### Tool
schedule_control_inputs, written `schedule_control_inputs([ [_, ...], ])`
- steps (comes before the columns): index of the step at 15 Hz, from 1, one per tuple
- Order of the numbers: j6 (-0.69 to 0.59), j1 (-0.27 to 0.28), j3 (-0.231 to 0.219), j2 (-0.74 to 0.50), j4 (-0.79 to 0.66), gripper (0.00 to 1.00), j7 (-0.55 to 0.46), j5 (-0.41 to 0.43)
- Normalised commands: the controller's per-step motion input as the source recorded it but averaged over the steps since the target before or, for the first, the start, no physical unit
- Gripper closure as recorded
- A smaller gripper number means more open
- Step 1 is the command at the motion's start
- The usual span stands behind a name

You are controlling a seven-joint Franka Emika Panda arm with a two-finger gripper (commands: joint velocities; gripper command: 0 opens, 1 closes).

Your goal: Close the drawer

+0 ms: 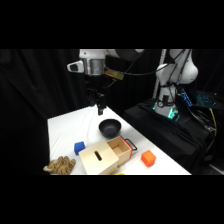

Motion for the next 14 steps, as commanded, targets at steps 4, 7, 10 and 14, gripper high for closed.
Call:
schedule_control_inputs([
  [4, 0.04, -0.006, 0.022, -0.1, -0.1, 0.0, 0.09, -0.041],
  [7, 0.09, 0.012, 0.032, -0.33, -0.34, 0.0, 0.16, -0.066],
  [10, 0.15, 0.011, 0.036, -0.44, -0.5, 0.0, 0.18, -0.052],
  [14, 0.24, 0.009, 0.049, -0.5, -0.6, 0.0, 0.18, -0.027],
])
